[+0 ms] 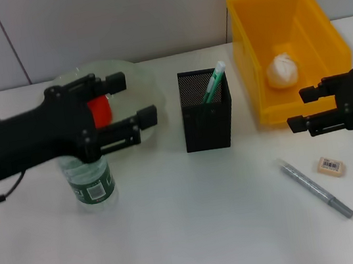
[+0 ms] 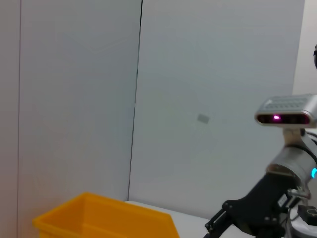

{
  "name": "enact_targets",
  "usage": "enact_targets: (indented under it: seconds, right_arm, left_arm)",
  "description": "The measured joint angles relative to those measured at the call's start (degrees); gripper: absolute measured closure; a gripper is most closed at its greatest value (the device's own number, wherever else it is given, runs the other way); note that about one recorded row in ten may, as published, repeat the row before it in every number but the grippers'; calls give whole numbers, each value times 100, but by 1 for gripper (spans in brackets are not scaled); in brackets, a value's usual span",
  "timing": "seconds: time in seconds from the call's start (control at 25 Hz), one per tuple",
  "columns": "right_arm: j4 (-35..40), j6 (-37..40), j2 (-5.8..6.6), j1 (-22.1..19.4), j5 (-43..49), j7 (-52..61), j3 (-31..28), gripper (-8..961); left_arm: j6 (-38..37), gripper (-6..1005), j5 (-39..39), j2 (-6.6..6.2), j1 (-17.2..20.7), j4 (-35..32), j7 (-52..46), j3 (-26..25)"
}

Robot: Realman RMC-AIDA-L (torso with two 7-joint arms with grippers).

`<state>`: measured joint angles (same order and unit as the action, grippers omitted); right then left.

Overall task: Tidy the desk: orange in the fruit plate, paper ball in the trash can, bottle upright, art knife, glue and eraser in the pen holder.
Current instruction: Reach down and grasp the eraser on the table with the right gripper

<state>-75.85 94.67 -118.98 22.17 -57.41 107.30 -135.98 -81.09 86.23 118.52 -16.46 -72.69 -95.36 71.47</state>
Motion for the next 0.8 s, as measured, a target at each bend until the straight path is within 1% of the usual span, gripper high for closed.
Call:
enact_targets:
  seconds: [0.04,0.08,0.12,0.16,0.2,0.24,0.28,0.32,0.36,0.4,0.52,0.56,0.8]
  right_arm:
    - [-130,-54,8,35,177,175,139,222]
    - [-237,-111,16,77,378,338,265,222]
    - [-334,-143,22,154,617,544,389,223]
    - [-502,-145,31,331,1105,926,604,223]
    - [-502,-145,31,331,1105,926,604,223]
    - [-609,-87,36,454,1412,1217,769,223]
    - [-609,-87,36,454,1412,1217,769,223]
    - [-678,-65,47,519,1593,1396,899,223]
    - [-803,-31,62,651,2005,1778,1144,223]
    - [-803,-31,62,651,2005,1778,1144,223]
    - [-909,136,91,907,2645,2284,1463,224]
    - [-902,332,117,1055,2898,2543,1579,224]
    - [-832,690,141,1304,3252,2888,1730,224]
  left_arm:
    - [-43,213,-178,3,57,239,327,25]
    - [-43,212,-178,3,57,239,327,25]
    - [-89,212,-279,4,75,382,495,33]
    - [-197,212,-378,2,81,597,719,32]
    - [-197,212,-378,2,81,597,719,32]
    - [-286,212,-399,-4,77,704,854,32]
    - [-349,212,-399,-6,72,745,937,32]
    - [-400,212,-397,-8,69,780,1007,33]
    - [-492,212,-384,-5,71,842,1155,39]
    - [-492,211,-384,-5,71,842,1155,39]
    - [-509,211,-374,0,83,915,1209,40]
    - [-513,211,-371,-1,89,980,1245,41]
    - [-537,210,-366,-7,97,1137,1407,42]
